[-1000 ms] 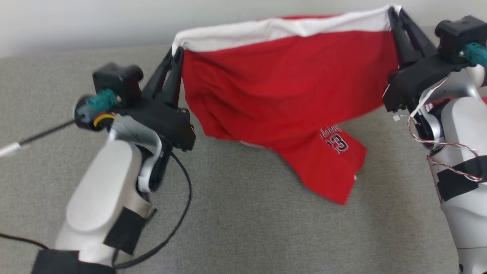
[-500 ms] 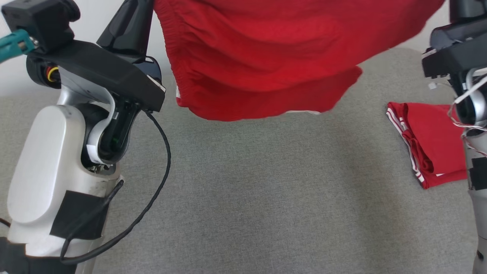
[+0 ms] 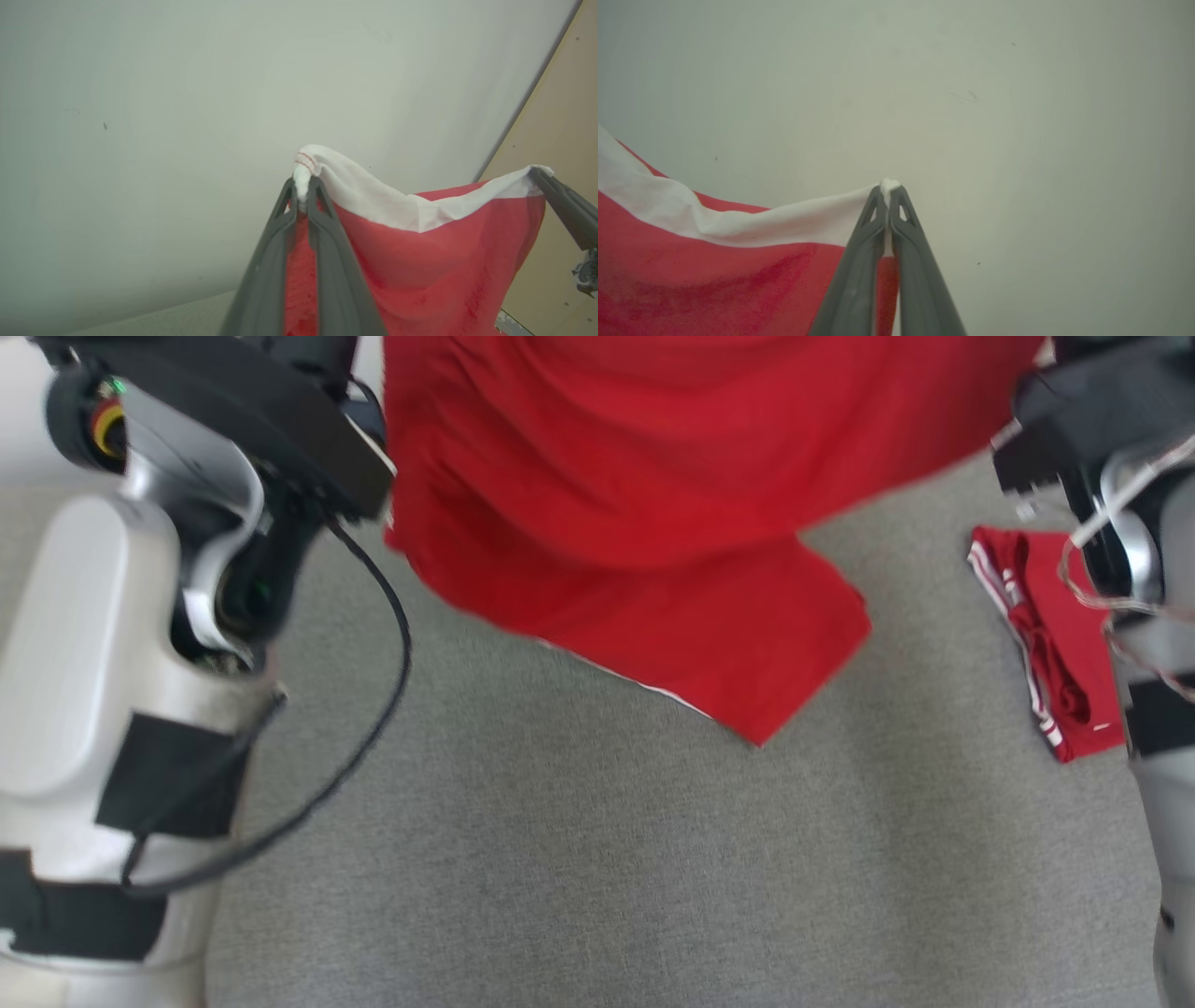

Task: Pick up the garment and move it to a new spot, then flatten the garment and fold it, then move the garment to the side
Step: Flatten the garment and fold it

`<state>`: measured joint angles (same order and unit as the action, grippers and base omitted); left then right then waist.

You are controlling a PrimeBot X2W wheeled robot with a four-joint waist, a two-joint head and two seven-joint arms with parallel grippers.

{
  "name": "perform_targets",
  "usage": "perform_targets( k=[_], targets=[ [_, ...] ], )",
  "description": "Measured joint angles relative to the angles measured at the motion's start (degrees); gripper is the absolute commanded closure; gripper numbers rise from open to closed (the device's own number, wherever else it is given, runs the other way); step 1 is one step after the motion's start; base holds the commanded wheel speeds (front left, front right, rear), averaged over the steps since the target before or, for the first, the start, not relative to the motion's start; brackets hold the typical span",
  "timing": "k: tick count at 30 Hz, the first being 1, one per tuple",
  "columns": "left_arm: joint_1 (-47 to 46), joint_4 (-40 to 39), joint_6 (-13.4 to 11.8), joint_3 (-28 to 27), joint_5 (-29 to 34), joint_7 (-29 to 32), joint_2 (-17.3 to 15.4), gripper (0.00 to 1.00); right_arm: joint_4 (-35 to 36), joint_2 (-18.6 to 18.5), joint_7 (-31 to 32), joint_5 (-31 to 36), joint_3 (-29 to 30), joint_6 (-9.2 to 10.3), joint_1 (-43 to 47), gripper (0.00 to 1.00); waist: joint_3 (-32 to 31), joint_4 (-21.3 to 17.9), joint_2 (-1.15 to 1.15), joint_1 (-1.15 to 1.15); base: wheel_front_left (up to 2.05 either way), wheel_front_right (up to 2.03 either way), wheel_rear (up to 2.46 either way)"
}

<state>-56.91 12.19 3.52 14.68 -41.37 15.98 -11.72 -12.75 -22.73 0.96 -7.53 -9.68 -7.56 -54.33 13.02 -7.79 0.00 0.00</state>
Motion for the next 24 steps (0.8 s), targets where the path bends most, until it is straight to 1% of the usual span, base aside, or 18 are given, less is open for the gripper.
perform_targets(
  k=[3, 5, 7, 9, 10, 12, 13, 15, 19, 21, 24],
  targets=[
    [-2.8, 2.93, -0.48, -0.64, 0.56, -1.07, -0.31, 1.0, -3.83, 0.13, -1.44, -0.48, -3.16, 0.01, -4.53, 1.0, 2.29, -0.31, 0.0, 0.01, 0.0, 0.0, 0.0],
    [-5.17, 4.79, -0.6, -1.03, 2.26, -2.83, -0.98, 1.0, -6.73, 0.38, -3.04, -0.35, -4.98, 0.0, -8.44, 1.0, 3.91, -0.52, 0.0, 0.01, 0.0, 0.0, 0.0],
    [-7.64, 6.62, -1.08, -1.86, 3.66, -6.04, -1.57, 1.0, -9.45, 0.75, -5.57, 1.1, -6.06, 0.0, -12.89, 1.0, 5.54, -0.75, 0.0, 0.01, 0.0, 0.0, 0.0],
    [-10.0, 8.11, -1.54, -2.79, 4.88, -9.84, -1.85, 1.0, -11.77, 1.33, -8.64, 2.81, -5.8, 0.0, -16.97, 1.0, 7.09, -0.96, 0.0, 0.01, 0.0, 0.0, 0.0],
    [-12.0, 9.49, -1.44, -3.12, 6.58, -13.84, -2.08, 1.0, -14.03, 1.94, -11.62, 5.48, -4.83, 0.0, -20.43, 1.0, 8.49, -1.14, 0.0, 0.01, 0.0, 0.0, 0.0],
    [-13.49, 10.54, -0.92, -2.42, 8.98, -18.04, -2.7, 1.0, -15.71, 2.31, -13.67, 8.13, -4.38, 0.0, -23.13, 1.0, 9.69, -1.23, 0.0, 0.02, 0.0, 0.0, 0.0],
    [-13.85, 11.16, -0.56, -2.01, 10.5, -20.0, -3.04, 1.0, -16.47, 2.32, -14.24, 9.24, -4.59, 0.0, -23.82, 1.0, 10.18, -1.24, 0.0, 0.01, 0.0, 0.0, 0.0],
    [-13.9, 12.66, -0.31, -1.42, 11.61, -23.32, -3.43, 1.0, -18.15, 2.59, -15.1, 10.92, -4.7, 0.0, -24.34, 1.0, 10.98, -1.2, 0.0, 0.01, 0.0, 0.0, 0.0],
    [-12.26, 16.36, 1.05, -0.34, 12.38, -26.76, -3.47, 1.0, -21.18, 2.93, -15.69, 11.92, -5.41, 0.0, -24.04, 1.0, 12.25, -0.97, 0.0, 0.01, 0.0, 0.0, 0.0],
    [-10.35, 17.96, 1.58, 0.91, 12.84, -27.75, -3.39, 1.0, -23.28, 2.81, -15.69, 11.14, -8.44, 0.0, -22.58, 1.0, 12.79, -0.8, 0.0, 0.0, 0.0, 0.0, 0.0],
    [-7.32, 19.46, 2.56, 3.07, 13.85, -29.21, -3.21, 1.0, -25.06, 2.16, -15.07, 7.84, -13.29, 0.0, -19.36, 1.0, 13.41, -0.4, 0.01, 0.02, 0.0, 0.0, 0.0]
  ],
)
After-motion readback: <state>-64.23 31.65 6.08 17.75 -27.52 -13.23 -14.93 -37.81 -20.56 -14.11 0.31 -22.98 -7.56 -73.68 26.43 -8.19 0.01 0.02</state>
